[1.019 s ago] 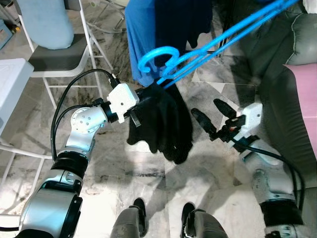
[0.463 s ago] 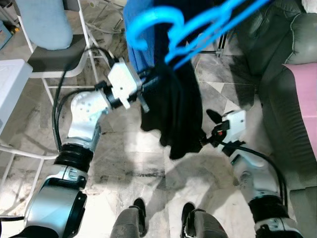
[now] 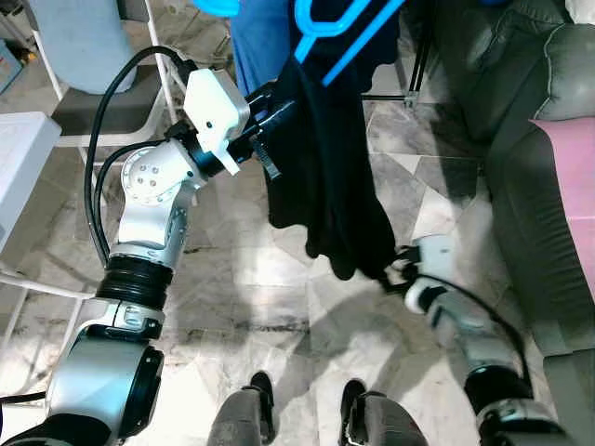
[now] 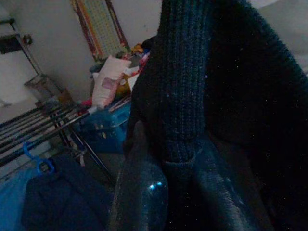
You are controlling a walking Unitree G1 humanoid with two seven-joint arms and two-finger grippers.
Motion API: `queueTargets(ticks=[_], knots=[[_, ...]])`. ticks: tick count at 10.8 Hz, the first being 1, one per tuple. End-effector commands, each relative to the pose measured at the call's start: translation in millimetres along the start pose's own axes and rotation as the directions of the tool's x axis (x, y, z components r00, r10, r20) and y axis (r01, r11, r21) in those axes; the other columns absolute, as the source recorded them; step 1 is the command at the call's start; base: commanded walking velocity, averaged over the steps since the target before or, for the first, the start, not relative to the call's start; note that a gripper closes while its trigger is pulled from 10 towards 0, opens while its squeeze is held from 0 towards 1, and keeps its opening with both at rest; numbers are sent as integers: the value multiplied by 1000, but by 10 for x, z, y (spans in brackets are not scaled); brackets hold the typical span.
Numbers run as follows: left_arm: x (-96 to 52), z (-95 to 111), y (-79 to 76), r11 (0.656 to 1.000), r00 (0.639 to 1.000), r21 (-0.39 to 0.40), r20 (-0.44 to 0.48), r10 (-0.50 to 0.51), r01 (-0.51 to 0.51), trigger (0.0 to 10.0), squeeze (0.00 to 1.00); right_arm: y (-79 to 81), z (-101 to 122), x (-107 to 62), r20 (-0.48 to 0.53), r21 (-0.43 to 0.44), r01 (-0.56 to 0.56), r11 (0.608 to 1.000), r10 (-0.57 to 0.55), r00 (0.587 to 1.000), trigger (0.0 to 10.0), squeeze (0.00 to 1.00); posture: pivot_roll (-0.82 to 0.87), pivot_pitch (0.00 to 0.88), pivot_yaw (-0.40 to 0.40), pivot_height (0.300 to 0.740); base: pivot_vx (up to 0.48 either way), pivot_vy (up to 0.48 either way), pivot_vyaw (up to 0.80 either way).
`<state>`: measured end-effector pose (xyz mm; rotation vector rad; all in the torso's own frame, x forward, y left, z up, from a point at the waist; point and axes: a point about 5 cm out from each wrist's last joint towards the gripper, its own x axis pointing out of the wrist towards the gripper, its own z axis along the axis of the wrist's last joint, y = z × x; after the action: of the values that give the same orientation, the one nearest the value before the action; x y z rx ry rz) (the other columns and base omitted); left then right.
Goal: Hang hanger
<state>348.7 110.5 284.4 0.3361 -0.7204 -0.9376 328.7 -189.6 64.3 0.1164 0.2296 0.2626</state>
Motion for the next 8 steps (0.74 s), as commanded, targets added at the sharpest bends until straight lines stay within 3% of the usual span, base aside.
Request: queueTargets(ticks=[1,2,3,4,8], knots=[[2,216,156,997,996,55,77,41,-45,0,0,-69,-83,-40,-18,41,46,998,-46,999,10000,0,20,256,104,740,0,0,0],[-23,217,175,997,997,56,68,46,-50,0,0,-225,-127,-93,-62,11,134,991,-133,989,10000,0,19,257,105,740,0,0,0],[-53,200,193,996,997,61,53,55,-59,0,0,-380,-156,-169,-77,27,213,977,-210,975,9176,0,18,260,105,740,0,0,0],[-68,190,194,996,997,62,47,57,-60,0,0,-425,-130,-196,-51,55,217,975,-214,975,0,0,16,260,104,740,0,0,0],[-154,93,135,998,999,47,7,48,-48,0,0,-991,164,-451,26,107,440,892,-445,895,0,0,-7,266,94,740,0,0,0]])
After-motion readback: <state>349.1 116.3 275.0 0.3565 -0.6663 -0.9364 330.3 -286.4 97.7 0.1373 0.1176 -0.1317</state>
